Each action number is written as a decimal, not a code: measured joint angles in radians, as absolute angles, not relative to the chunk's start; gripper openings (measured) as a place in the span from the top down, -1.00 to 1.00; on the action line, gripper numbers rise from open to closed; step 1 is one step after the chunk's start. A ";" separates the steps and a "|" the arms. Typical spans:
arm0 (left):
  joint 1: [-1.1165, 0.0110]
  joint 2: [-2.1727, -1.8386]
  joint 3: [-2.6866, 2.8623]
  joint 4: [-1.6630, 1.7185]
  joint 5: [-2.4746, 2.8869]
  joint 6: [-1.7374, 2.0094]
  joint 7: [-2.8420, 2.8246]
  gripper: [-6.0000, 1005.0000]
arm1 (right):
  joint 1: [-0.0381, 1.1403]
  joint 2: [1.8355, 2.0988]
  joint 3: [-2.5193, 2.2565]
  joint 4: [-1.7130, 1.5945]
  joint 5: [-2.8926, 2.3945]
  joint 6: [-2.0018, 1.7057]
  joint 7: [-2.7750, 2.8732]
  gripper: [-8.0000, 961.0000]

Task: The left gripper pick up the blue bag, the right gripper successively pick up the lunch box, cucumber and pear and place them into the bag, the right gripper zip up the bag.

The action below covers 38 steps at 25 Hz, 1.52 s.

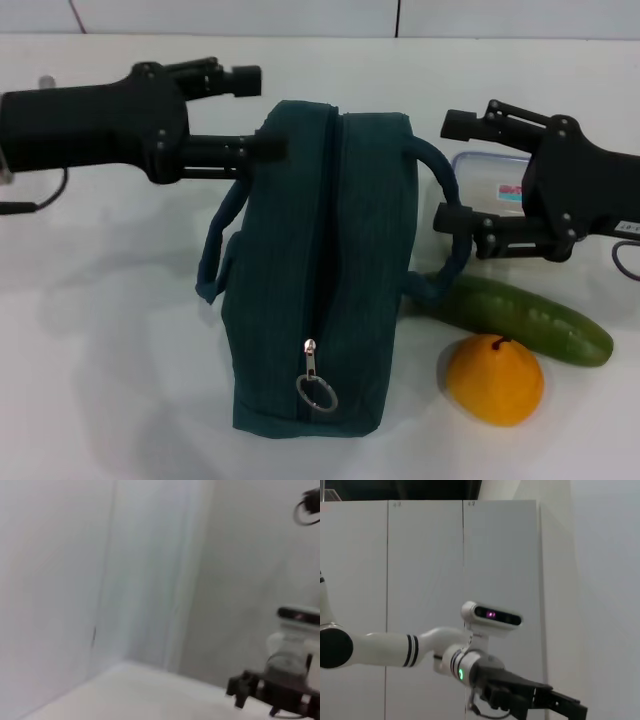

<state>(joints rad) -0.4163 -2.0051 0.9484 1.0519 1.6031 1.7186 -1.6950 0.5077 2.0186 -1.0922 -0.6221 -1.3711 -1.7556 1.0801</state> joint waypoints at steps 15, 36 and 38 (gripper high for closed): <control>-0.397 -2.079 0.926 1.228 1.862 1.697 -1.924 -0.53 | 0.519 2.020 -1.095 -0.621 -1.359 -1.745 1.055 -0.81; -0.444 -2.080 0.937 1.148 1.947 1.590 -1.789 -0.18 | 0.537 2.024 -1.103 -0.562 -1.311 -1.723 1.015 -0.81; -0.451 -2.080 0.937 1.141 1.952 1.588 -1.779 -0.08 | 0.537 2.025 -1.103 -0.547 -1.300 -1.723 1.015 -0.81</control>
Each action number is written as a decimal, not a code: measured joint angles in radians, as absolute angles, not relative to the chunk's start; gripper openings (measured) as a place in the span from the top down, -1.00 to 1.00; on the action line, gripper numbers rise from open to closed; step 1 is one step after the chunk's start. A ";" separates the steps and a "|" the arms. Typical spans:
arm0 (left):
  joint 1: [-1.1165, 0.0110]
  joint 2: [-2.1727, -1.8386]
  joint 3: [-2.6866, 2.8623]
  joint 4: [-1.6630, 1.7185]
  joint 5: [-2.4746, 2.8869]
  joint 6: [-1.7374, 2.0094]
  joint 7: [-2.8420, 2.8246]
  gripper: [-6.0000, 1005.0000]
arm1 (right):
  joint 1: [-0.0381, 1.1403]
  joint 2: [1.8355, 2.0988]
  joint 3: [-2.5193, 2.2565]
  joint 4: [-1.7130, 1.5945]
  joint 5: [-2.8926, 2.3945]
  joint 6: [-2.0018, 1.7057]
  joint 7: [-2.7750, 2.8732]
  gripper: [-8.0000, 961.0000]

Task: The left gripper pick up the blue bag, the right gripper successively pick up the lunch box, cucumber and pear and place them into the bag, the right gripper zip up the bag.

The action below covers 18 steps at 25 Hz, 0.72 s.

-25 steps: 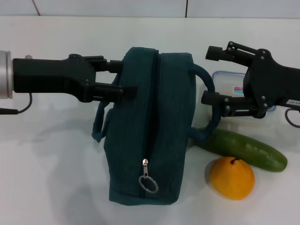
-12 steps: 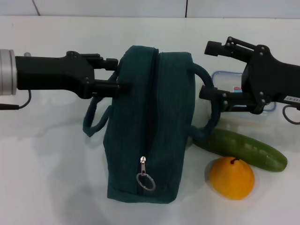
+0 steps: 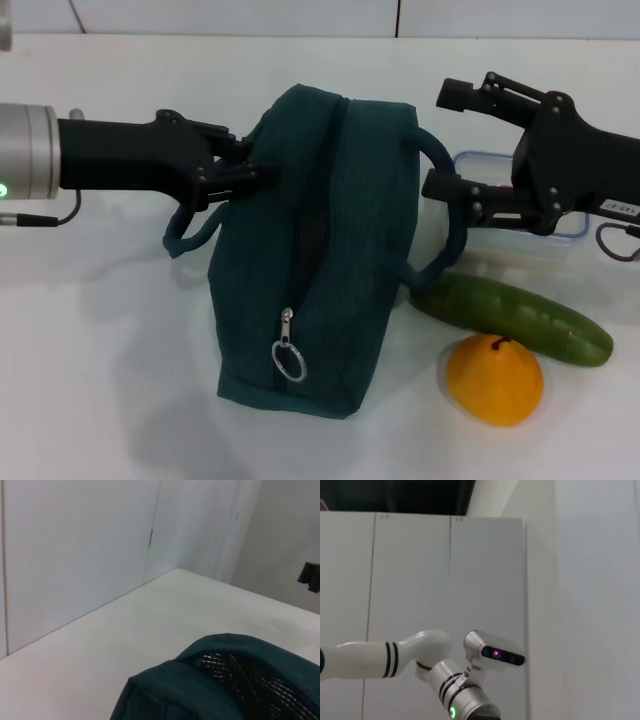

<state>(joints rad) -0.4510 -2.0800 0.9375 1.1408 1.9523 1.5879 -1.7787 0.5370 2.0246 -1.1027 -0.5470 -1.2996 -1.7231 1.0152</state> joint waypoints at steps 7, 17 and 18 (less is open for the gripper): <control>-0.461 -2.082 0.937 1.113 1.946 1.586 -1.668 0.44 | 0.535 2.025 -1.101 -0.455 -1.229 -1.715 0.997 -0.81; -0.516 -2.085 0.935 1.029 1.926 1.586 -1.553 0.89 | 0.553 2.026 -1.103 -0.114 -0.939 -1.695 0.916 -0.81; -0.518 -2.085 0.933 1.024 1.916 1.586 -1.547 0.90 | 0.549 2.023 -1.104 -0.111 -0.945 -1.693 0.918 -0.81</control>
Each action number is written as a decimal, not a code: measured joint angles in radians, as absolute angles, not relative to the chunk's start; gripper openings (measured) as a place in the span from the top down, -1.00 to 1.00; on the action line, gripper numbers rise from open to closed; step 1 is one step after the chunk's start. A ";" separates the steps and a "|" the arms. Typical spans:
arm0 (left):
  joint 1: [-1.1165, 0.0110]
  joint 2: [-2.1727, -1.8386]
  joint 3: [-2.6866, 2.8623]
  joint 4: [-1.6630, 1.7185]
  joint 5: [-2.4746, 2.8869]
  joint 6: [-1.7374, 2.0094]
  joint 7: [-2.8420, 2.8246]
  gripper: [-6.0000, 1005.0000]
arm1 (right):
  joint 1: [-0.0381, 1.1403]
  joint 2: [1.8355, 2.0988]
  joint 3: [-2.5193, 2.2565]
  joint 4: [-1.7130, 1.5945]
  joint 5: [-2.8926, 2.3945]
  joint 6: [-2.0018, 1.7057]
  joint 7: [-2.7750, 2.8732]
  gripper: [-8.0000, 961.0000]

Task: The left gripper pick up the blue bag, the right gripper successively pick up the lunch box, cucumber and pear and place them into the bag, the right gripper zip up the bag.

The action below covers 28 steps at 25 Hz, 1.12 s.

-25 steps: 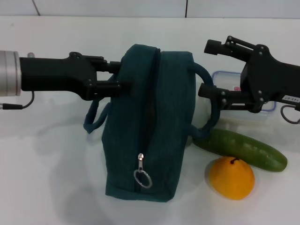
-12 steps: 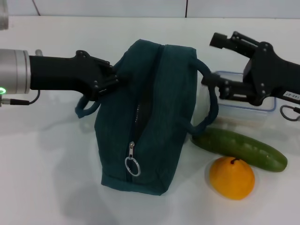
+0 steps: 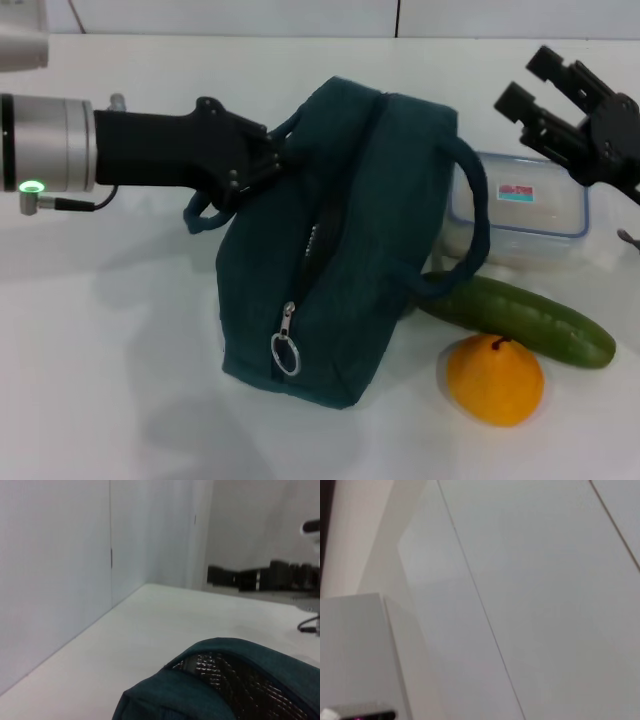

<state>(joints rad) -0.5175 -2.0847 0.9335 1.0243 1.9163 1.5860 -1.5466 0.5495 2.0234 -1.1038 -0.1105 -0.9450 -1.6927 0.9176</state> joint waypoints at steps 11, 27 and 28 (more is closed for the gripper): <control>-0.524 -2.086 0.934 0.968 1.853 1.528 -1.505 0.90 | 0.406 1.945 -1.105 -0.258 -1.203 -1.657 0.957 -0.81; -0.541 -2.084 0.942 0.948 1.862 1.523 -1.550 0.90 | 0.341 1.915 -1.099 -0.261 -1.367 -1.545 1.003 -0.81; -0.538 -2.083 0.941 0.948 1.862 1.523 -1.550 0.90 | 0.341 1.914 -1.099 -0.262 -1.367 -1.540 1.012 -0.81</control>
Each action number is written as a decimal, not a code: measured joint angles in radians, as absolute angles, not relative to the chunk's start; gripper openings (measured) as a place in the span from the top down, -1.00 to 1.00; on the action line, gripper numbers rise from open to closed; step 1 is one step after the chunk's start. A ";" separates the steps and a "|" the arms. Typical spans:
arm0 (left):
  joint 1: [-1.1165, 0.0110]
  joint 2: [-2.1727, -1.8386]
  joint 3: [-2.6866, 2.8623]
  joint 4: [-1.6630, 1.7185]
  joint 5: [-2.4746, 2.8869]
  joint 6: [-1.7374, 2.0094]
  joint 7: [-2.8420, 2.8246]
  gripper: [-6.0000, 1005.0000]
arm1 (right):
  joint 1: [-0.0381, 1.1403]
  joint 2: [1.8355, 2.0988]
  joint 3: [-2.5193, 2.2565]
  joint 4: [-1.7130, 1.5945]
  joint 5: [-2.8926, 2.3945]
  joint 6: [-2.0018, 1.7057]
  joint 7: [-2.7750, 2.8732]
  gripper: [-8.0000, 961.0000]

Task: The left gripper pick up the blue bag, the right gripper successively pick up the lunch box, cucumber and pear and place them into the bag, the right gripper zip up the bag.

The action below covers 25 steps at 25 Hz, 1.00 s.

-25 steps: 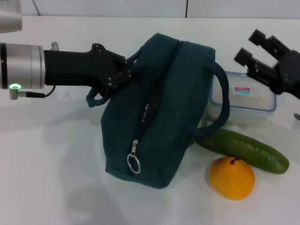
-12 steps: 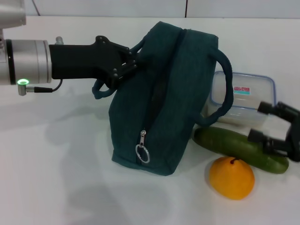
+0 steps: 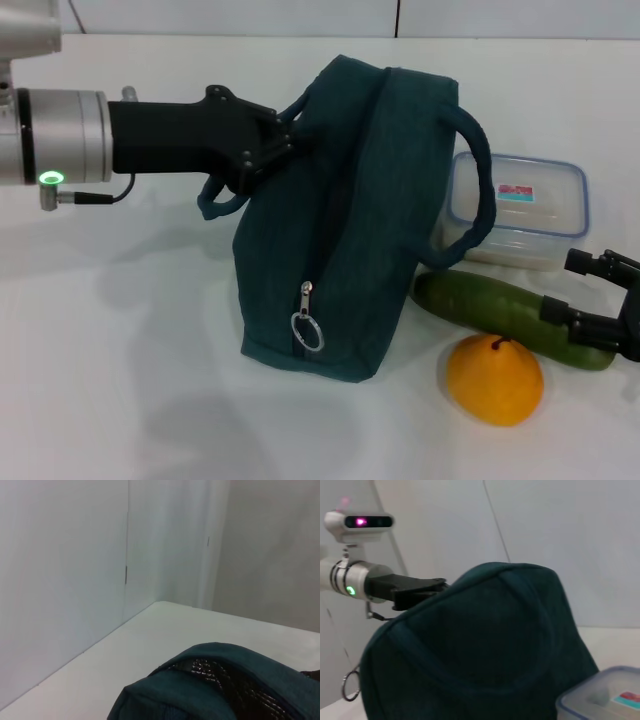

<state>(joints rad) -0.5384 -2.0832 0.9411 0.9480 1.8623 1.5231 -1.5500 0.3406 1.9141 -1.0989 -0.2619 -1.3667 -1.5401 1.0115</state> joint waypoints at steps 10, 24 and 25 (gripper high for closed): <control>-0.515 -2.084 0.936 0.945 1.856 1.523 -1.541 0.90 | 0.355 1.910 -1.086 -0.273 -1.363 -1.465 1.079 -0.81; -0.514 -2.083 0.934 0.948 1.854 1.523 -1.540 0.90 | 0.367 1.919 -0.961 -0.273 -1.360 -1.413 1.091 -0.81; -0.514 -2.083 0.934 0.948 1.854 1.523 -1.540 0.90 | 0.367 1.920 -0.961 -0.273 -1.361 -1.419 1.090 -0.81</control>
<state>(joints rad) -0.5138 -2.0831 0.9341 0.9484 1.8544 1.5232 -1.5400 0.3674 1.9197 -0.9606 -0.2734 -1.3613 -1.4191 1.0905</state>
